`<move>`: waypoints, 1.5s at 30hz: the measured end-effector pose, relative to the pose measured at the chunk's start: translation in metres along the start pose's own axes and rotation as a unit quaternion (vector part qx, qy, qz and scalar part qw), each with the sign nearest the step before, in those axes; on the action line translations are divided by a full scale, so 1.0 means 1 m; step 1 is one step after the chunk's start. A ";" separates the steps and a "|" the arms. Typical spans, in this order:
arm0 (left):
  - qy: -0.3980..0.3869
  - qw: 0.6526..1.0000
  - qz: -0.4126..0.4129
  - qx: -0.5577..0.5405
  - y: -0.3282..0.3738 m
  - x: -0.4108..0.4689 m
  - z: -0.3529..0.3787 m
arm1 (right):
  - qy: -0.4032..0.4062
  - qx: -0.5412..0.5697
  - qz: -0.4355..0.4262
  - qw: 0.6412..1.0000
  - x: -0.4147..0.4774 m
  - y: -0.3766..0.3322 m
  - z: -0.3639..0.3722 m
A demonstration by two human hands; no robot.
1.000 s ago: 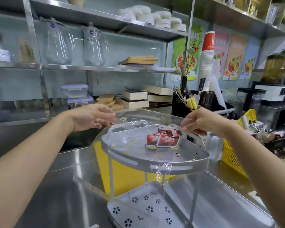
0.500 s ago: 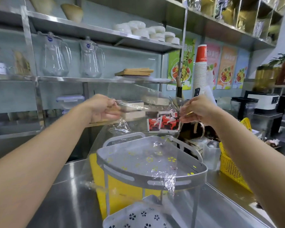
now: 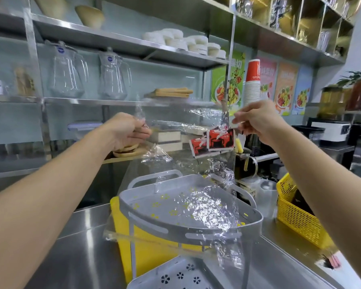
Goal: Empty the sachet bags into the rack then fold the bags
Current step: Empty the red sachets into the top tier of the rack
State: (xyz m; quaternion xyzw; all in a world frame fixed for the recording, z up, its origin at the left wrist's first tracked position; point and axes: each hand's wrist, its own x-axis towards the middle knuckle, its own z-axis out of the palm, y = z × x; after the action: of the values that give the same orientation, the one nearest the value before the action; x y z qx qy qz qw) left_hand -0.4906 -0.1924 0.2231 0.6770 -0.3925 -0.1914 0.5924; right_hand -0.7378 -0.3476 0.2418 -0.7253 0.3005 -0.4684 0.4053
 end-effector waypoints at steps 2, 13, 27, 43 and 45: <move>0.021 1.000 0.021 -0.001 0.005 0.003 -0.003 | -0.001 0.000 -0.008 1.000 0.001 -0.002 -0.001; 0.006 1.000 0.003 -0.028 0.006 0.000 -0.007 | 0.031 0.015 -0.031 0.999 0.003 -0.004 0.005; 0.070 0.994 0.089 0.000 -0.011 -0.006 -0.015 | 0.033 0.048 -0.076 0.995 -0.018 0.020 0.019; 0.021 0.995 0.086 0.045 -0.080 -0.020 -0.018 | -0.081 0.186 -0.024 0.979 -0.038 0.052 0.039; 0.004 0.998 0.056 -0.027 -0.083 -0.019 -0.017 | -0.123 0.244 0.022 0.962 -0.037 0.054 0.042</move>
State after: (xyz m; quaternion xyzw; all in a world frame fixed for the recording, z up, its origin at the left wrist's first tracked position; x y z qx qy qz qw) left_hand -0.4649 -0.1683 0.1440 0.6385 -0.4222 -0.1652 0.6219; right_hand -0.7163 -0.3306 0.1691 -0.6494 0.1403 -0.4260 0.6141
